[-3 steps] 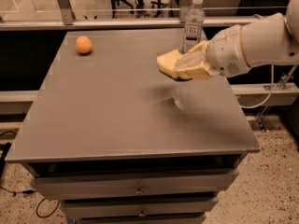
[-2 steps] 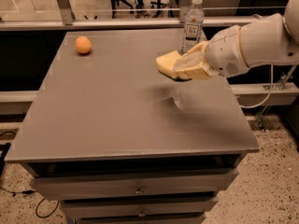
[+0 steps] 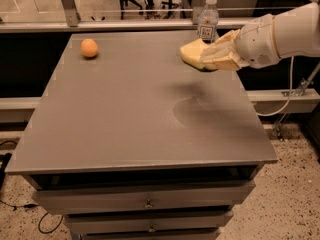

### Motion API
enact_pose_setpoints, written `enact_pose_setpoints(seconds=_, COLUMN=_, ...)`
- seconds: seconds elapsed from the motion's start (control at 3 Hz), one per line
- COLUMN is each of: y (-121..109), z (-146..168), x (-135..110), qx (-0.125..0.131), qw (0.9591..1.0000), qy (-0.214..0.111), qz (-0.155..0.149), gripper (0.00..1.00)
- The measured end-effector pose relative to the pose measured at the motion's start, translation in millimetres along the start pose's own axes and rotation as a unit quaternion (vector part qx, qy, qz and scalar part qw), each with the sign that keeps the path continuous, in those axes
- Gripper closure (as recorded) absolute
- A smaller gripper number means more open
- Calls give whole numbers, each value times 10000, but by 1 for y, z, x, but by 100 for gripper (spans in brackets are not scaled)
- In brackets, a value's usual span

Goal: Move sponge near blue plastic bottle

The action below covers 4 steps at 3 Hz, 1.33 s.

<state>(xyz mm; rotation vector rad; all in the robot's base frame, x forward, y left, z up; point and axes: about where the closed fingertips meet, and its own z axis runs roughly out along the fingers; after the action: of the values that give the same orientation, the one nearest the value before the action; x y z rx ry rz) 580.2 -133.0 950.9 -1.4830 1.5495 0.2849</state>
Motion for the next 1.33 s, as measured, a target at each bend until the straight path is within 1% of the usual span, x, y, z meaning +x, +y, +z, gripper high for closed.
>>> enact_pose_setpoints(seconds=0.33, y=-27, z=-12, x=19, qx=112, qw=9998, qy=24, qz=-162, gripper=100)
enact_pose_setpoints(seconds=0.67, y=-40, z=-17, x=42, qx=158, qw=9997, qy=78, qz=-156, gripper=100)
enact_pose_setpoints(seconds=1.0, y=-47, z=-7, x=67, qx=136, qw=9999, qy=55, qz=-87, gripper=100)
enact_pose_setpoints(seconds=1.33, y=-52, z=2, x=83, qx=129, qw=9999, qy=45, qz=-20, gripper=98)
